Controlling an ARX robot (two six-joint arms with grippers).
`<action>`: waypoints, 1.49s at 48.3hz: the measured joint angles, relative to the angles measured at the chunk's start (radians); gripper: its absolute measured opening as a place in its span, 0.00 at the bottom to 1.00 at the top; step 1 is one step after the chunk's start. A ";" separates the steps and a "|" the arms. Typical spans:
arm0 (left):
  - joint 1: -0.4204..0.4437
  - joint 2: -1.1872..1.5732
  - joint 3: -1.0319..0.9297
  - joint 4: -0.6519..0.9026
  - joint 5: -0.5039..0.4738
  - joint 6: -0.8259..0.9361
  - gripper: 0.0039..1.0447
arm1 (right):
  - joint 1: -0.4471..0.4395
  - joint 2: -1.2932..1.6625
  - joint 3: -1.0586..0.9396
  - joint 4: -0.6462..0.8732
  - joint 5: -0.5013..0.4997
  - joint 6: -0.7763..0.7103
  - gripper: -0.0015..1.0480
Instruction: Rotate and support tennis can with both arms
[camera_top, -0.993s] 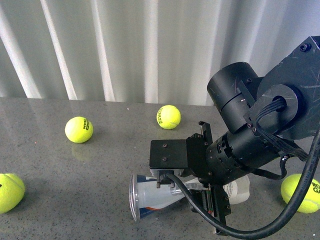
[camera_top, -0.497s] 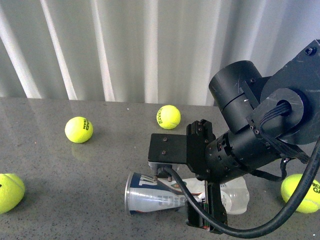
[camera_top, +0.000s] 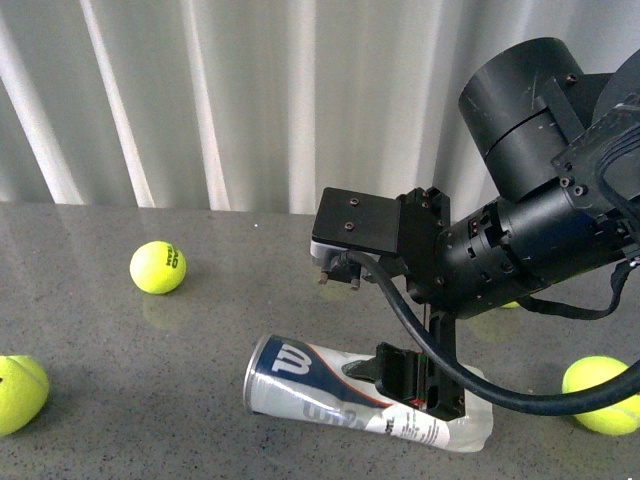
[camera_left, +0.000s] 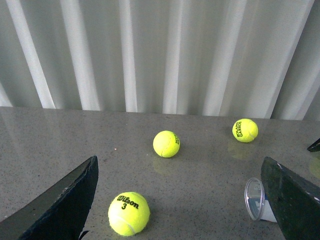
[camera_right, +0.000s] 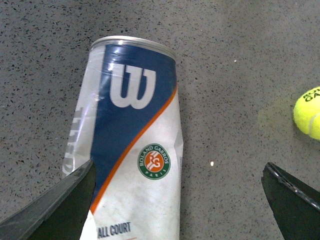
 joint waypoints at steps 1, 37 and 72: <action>0.000 0.000 0.000 0.000 0.000 0.000 0.94 | -0.001 -0.002 -0.001 -0.001 -0.001 0.000 0.93; 0.000 0.000 0.000 0.000 0.000 0.000 0.94 | -0.162 -0.375 -0.148 0.194 0.041 0.597 0.93; 0.000 0.000 0.000 0.000 0.000 0.000 0.94 | -0.278 -1.075 -0.645 0.200 0.492 1.071 0.93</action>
